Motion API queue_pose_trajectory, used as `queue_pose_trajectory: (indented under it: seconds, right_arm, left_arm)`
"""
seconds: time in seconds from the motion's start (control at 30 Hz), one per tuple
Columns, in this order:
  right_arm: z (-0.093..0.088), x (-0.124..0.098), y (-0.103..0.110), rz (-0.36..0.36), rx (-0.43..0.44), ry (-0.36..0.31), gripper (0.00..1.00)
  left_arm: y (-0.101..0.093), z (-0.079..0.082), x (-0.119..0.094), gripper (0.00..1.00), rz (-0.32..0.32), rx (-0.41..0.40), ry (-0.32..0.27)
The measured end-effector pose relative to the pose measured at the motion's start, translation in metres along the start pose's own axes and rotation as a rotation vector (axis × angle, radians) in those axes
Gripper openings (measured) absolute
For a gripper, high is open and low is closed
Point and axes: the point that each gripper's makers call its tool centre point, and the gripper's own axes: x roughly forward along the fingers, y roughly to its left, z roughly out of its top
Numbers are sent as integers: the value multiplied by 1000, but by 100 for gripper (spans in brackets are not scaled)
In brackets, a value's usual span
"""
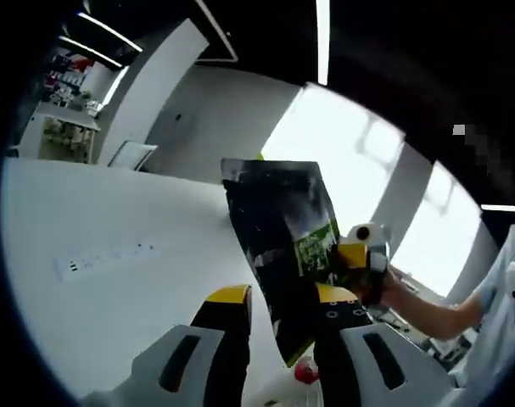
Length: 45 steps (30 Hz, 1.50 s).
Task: Arrange the skincare products in the storage area until every visible bottle or jar stands upright without overlapping.
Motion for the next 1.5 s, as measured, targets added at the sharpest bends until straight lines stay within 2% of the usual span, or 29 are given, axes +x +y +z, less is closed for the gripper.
queue_pose_trajectory:
  seconds: [0.07, 0.13, 0.17, 0.23, 0.4, 0.6, 0.8, 1.07, 1.13, 1.27, 1.4, 1.5]
  right_arm:
    - [1, -1, 7, 10, 4, -17, 1]
    - [1, -3, 10, 8, 1, -15, 1]
    - [0, -4, 13, 10, 0, -13, 1]
    - [1, -8, 19, 22, 9, -27, 1]
    - [2, -13, 35, 35, 16, -42, 1]
    - [-1, -17, 46, 45, 26, -56, 1]
    - [-6, -18, 58, 54, 24, -44, 1]
    - [-25, -17, 68, 46, 12, 12, 1]
    - [-31, -17, 71, 39, -2, 36, 1]
    - [-48, -18, 74, 20, -15, 90, 1]
    - [-62, -17, 82, 44, -27, 129, 1]
    - [-69, -16, 88, 57, -47, 159, 1]
  left_arm:
    - [2, 6, -3, 21, 38, 18, -20]
    - [-5, 7, -5, 15, 12, 16, -17]
    - [-15, 7, -7, 10, -23, 10, -18]
    - [-20, 8, -10, 9, -12, 28, -23]
    - [-39, 11, -19, 5, -41, 23, -24]
    - [-60, 13, -30, 0, -45, 38, -39]
    - [-77, 10, -41, 0, -41, 59, -37]
    - [-93, -1, -61, 0, -17, 73, -34]
    - [-96, -7, -67, 0, -17, -5, -26]
    - [-100, -19, -76, 0, -10, -1, -17]
    - [-106, -27, -88, 0, 7, 2, -19]
    - [-118, -30, -97, 0, -17, 7, -27]
